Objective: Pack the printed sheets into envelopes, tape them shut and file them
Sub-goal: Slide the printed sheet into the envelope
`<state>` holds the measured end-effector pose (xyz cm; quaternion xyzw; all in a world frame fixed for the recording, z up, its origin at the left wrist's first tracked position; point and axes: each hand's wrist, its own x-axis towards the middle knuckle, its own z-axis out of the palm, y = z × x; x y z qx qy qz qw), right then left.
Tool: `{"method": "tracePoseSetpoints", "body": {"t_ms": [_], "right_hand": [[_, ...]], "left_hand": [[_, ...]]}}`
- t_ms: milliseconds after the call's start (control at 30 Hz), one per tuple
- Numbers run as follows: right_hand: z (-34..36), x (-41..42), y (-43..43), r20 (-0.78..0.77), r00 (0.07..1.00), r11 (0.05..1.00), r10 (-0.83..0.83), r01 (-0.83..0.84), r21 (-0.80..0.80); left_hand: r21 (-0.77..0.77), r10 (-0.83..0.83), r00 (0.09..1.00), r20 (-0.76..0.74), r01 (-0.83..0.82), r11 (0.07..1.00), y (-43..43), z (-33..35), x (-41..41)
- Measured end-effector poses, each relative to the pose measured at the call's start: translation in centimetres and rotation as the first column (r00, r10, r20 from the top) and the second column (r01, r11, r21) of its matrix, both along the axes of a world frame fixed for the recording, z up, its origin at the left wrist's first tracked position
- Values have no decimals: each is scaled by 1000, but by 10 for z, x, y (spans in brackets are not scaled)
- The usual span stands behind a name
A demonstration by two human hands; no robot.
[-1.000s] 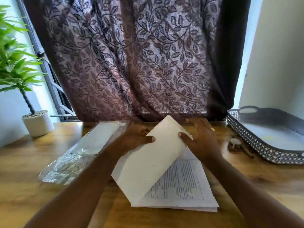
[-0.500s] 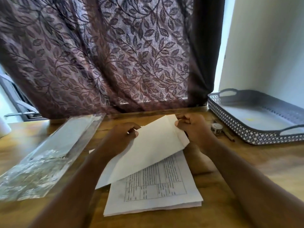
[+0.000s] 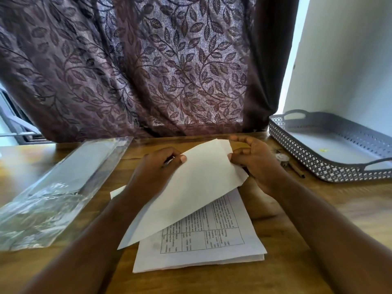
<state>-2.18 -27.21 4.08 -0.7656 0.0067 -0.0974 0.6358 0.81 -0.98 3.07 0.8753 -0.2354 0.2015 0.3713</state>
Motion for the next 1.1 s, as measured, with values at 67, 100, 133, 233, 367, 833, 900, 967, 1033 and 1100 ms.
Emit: {"method": "tracePoseSetpoints", "body": {"t_ms": [67, 100, 133, 233, 367, 833, 900, 967, 1033, 1100], "right_hand": [[0, -2, 1, -1, 1000, 997, 9, -9, -77], [0, -2, 1, 1, 1000, 995, 17, -16, -95], [1, -3, 2, 4, 1000, 994, 19, -18, -107], [3, -6, 4, 38, 999, 983, -17, 23, -181], [6, -7, 3, 77, 988, 949, -136, 152, -275], [12, -13, 11, 0, 997, 978, -79, 77, -195], [14, -17, 12, -84, 996, 1000, 25, -27, -16], [17, -20, 12, -187, 971, 982, 147, -120, 149], [18, -21, 11, -250, 930, 949, 270, -212, 234], [19, -22, 8, -285, 866, 895, 411, -323, 308]], "left_hand": [[1, -47, 999, 19, 47, 999, -1, 1, -2], [-1, -59, 998, 22, 59, 998, -2, 2, -3], [1, -63, 998, 21, 63, 998, -2, 4, -4], [30, -52, 998, 25, 51, 998, -3, 6, -5], [62, -36, 999, 17, 35, 997, -1, 4, -4], [118, 19, 1000, 13, -21, 993, -3, 9, -14], [174, 47, 999, 26, -51, 983, -2, 11, -13], [214, 73, 996, 48, -81, 973, -1, 12, -13], [234, 85, 993, 79, -101, 967, 1, 13, -14], [247, 88, 991, 105, -111, 963, 1, 14, -15]]}}
